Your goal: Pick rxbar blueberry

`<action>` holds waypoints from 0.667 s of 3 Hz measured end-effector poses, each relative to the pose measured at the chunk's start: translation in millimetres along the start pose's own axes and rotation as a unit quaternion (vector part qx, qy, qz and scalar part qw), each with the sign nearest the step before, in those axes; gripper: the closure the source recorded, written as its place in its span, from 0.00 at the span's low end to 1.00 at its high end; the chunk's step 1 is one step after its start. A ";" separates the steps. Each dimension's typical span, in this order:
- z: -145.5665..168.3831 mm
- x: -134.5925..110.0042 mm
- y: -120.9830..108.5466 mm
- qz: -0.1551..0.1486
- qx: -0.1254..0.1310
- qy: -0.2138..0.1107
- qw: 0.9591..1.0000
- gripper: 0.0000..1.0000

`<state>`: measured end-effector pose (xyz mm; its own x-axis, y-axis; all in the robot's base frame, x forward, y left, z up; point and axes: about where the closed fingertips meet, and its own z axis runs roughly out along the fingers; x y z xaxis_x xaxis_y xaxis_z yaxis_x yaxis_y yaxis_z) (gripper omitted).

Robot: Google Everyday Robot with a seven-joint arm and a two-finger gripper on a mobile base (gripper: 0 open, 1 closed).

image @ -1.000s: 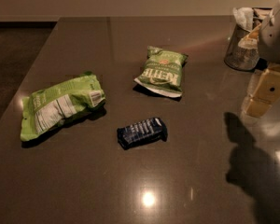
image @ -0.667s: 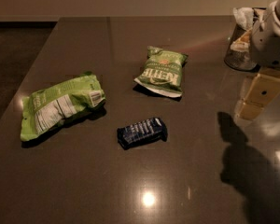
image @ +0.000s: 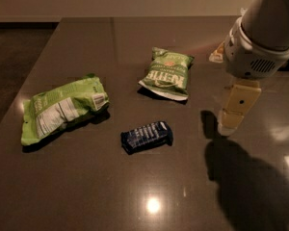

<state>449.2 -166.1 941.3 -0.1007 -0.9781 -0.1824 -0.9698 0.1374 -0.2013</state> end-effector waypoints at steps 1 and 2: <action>25.4 -16.4 1.0 -0.022 -0.024 0.001 0.999 0.00; 52.3 -29.9 14.9 -0.036 -0.051 0.000 0.998 0.00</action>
Offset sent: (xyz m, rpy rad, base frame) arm -0.0104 0.0597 -0.0855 -0.0081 0.1679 0.1319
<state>449.3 -126.6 893.4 -0.0293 -0.9849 -0.1707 -0.9921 0.0495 -0.1155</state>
